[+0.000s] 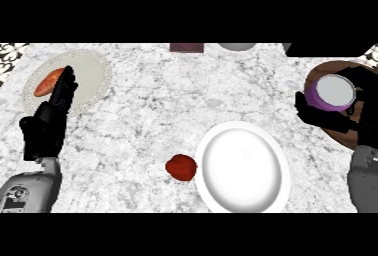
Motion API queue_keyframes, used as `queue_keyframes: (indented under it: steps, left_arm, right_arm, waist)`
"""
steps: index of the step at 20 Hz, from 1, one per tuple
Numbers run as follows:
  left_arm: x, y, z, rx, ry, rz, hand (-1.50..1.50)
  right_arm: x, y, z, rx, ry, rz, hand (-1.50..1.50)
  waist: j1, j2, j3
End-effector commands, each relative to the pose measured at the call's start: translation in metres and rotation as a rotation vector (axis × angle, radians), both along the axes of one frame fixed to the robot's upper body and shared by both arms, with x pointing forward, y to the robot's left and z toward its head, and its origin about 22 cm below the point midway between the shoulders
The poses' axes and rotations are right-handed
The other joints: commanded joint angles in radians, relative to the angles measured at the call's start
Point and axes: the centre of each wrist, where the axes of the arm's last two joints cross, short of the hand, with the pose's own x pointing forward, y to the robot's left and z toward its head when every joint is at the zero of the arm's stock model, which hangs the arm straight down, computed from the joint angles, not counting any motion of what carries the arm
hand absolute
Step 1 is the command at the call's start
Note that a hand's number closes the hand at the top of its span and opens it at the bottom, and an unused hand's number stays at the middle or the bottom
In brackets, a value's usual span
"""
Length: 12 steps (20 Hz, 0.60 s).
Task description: Pick the can from the plate and place it in the bowl
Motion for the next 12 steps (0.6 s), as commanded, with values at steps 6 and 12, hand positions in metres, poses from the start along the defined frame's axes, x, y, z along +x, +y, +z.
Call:
queue_keyframes:
  steps: [6, 12]
  left_arm:
    - [-0.004, 0.002, -0.009, 0.012, 0.001, -0.006, 0.00]
    - [0.008, 0.006, 0.014, -0.007, -0.014, -0.038, 0.00]
  right_arm:
    - [0.035, -0.108, -0.031, -0.207, 0.004, -0.167, 1.50]
    - [0.050, -0.151, -0.071, -0.344, 0.074, -0.277, 1.50]
  waist:
    - [0.013, 0.004, 0.000]
    - [0.029, 0.010, 0.002]
